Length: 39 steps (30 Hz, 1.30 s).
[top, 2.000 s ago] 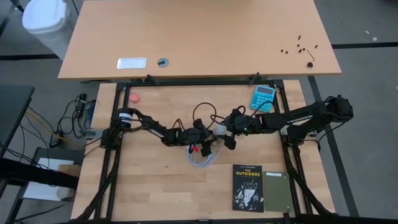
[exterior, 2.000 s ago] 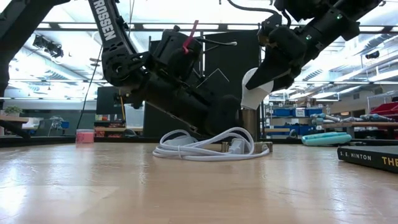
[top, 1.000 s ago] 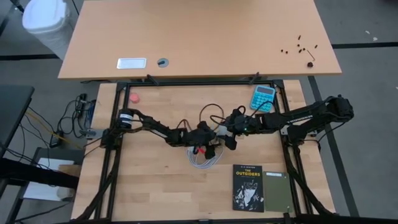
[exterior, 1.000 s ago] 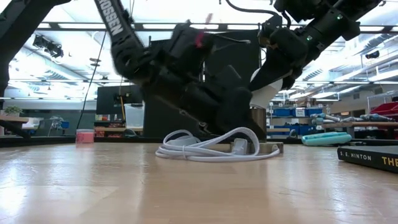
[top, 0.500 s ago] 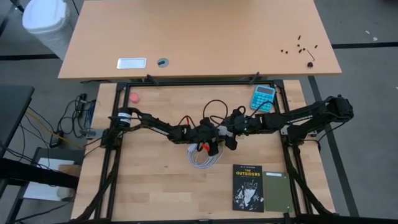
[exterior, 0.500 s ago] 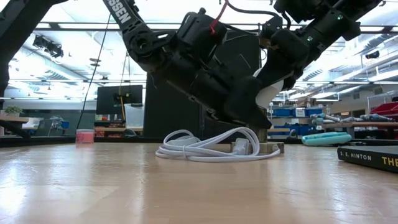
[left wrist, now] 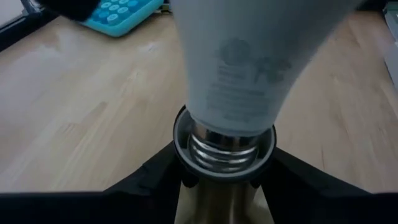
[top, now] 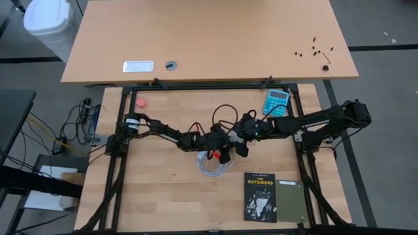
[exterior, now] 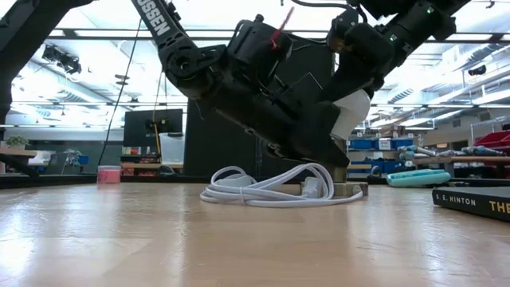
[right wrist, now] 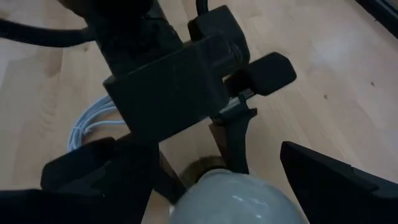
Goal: Screw lightbulb
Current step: Insert the white lightbulb into the silver lamp
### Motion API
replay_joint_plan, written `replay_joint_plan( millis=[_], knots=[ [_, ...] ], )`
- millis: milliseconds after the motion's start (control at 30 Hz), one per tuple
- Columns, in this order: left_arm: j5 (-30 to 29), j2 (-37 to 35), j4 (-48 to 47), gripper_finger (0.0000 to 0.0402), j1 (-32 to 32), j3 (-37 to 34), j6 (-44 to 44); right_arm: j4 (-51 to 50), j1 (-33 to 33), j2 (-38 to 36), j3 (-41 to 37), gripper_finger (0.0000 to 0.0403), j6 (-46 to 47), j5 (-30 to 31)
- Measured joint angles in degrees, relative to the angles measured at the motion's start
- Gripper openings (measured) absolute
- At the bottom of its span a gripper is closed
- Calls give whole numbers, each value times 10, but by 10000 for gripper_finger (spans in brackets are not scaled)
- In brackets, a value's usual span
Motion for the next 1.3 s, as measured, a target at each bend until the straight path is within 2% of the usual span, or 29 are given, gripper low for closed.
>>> replay_joint_plan(
  millis=[567, 733, 900, 1033, 1300],
  knots=[
    [2, 3, 5, 193, 0, -2, -8, -53, 1, -2, 39, 346, -14, -2],
    [2, 3, 5, 193, 0, -2, -6, -76, 1, -4, 74, 346, -11, -17],
    [2, 4, 5, 193, 0, -2, -6, -156, 9, -4, 123, 346, -22, -21],
    [3, 4, 4, 193, 0, -2, -6, -266, 20, -4, 163, 346, -20, -20],
    [17, 4, 4, 193, 0, -2, -7, -465, 58, -10, 182, 346, 60, 14]
  ],
)
